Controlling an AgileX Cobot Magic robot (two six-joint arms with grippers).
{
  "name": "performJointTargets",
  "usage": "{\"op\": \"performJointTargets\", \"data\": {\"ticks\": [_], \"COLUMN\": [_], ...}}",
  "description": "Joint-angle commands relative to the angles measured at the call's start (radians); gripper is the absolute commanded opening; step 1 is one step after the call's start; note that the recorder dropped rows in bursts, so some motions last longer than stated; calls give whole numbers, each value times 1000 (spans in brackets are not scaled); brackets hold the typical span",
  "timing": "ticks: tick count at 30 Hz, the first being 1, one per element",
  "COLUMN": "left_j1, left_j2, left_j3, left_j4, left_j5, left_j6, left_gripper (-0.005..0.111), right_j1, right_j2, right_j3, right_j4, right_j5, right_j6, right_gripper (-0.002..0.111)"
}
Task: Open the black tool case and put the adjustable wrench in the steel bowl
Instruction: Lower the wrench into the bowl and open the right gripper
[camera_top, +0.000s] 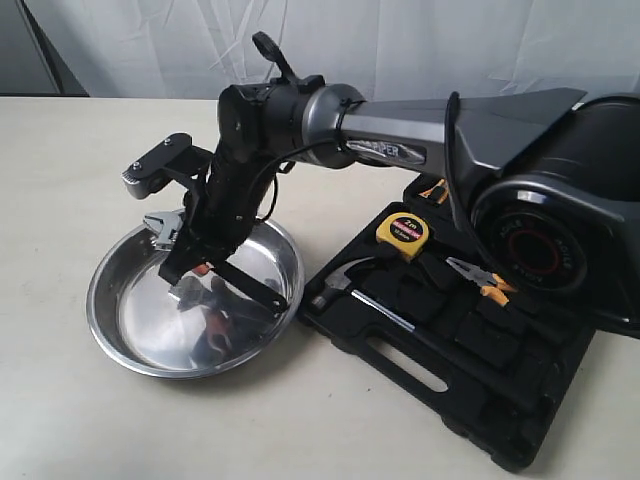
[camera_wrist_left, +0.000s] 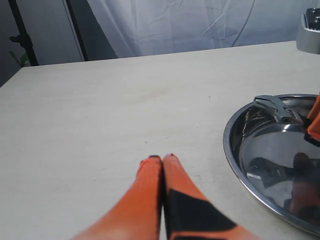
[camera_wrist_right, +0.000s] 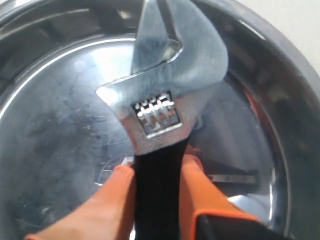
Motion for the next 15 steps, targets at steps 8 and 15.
{"op": "performJointTargets", "data": {"ticks": [8,15], "left_j1": [4,4], "left_j2": [-3,-3], "left_j3": [-3,-3], "left_j4": [4,4], "left_j5": [-10,-10], "left_j6": [-2,-2], "left_gripper": [0,0], "right_j1": [-1,-1], "right_j2": [37,40], "right_j3": [-6,-4], "right_j4": [-8,-2], "right_j5": [50,22], "right_j6": [1,1], "right_gripper": [-1,-1]}}
